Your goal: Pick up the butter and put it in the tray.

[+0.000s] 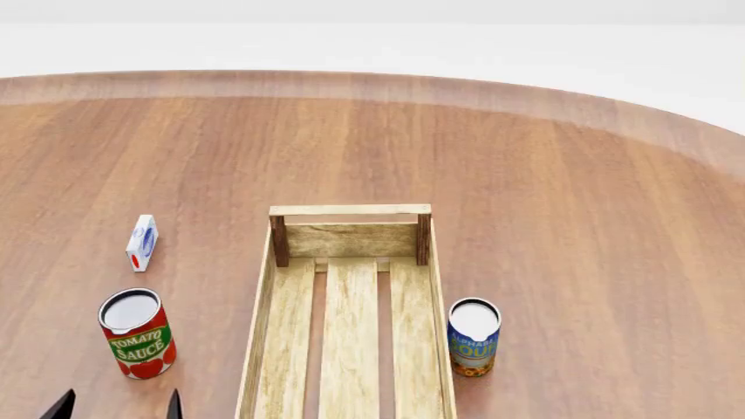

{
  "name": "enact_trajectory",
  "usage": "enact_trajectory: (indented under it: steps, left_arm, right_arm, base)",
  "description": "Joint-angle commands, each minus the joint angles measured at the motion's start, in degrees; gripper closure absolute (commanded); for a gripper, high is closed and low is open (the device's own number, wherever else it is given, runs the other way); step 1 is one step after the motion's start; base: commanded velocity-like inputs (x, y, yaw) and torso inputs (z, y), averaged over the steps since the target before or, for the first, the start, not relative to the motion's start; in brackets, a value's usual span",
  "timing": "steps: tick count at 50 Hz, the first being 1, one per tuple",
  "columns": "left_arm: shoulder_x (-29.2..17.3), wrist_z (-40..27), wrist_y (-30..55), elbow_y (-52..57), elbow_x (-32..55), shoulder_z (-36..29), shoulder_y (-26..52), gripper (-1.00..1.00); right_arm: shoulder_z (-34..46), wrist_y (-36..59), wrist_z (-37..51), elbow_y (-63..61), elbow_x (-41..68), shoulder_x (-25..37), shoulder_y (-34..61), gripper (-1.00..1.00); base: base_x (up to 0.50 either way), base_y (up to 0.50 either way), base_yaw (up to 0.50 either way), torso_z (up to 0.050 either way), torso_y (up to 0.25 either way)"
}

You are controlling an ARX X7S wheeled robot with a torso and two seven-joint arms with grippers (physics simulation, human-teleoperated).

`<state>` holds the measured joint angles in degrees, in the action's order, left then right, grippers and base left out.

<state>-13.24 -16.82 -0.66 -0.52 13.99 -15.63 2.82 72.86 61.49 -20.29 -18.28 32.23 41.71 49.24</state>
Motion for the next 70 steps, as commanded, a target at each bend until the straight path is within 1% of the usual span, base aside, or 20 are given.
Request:
enact_trajectory:
  steps: [1,18,19,34,38,53,70]
  left_arm:
    - [-0.1,-0.3,-0.2,0.1,0.0,-0.4,-0.2,-1.00]
    - [-0.4,-0.2,0.0,-0.1,0.3,-1.1,-0.1,-1.00]
    - [-0.5,-0.2,0.1,0.0,0.3,-1.1,-0.1,-1.00]
    - [-0.7,-0.5,0.1,0.1,0.7,-1.4,0.1,-1.00]
    - [-0.7,-0.5,0.1,-0.1,0.8,-1.5,0.2,-1.00]
    - [-1.0,-0.8,-0.1,-0.3,1.5,-1.5,0.3,-1.00]
    - [-1.2,-0.9,-0.1,-0.2,2.0,-1.8,0.5,-1.00]
  right_arm:
    - [0.5,-2.2,-0.6,2.6,-0.7,-0.1,-0.8,-1.00]
    - [1.0,-4.0,-0.8,4.7,-1.3,-0.7,-1.6,-1.00]
    - [1.0,-4.1,-0.7,4.7,-1.3,-0.7,-1.7,1.00]
    - [0.3,-3.7,0.0,3.8,-0.8,-0.6,-1.6,1.00]
    - [-1.3,-3.3,1.3,2.4,0.3,-0.3,-1.8,1.00]
    - [-7.7,8.2,5.1,-14.1,10.3,3.6,1.0,1.00]
    - [-13.6,15.0,8.8,-21.7,17.1,5.6,3.6,1.00]
  base:
    - [0.00,0.00,0.00,0.000,0.000]
    - [0.00,0.00,0.00,0.000,0.000]
    - [0.00,0.00,0.00,0.000,0.000]
    - [0.00,0.00,0.00,0.000,0.000]
    - [0.00,0.00,0.00,0.000,0.000]
    - [0.00,0.00,0.00,0.000,0.000]
    - [0.00,0.00,0.00,0.000,0.000]
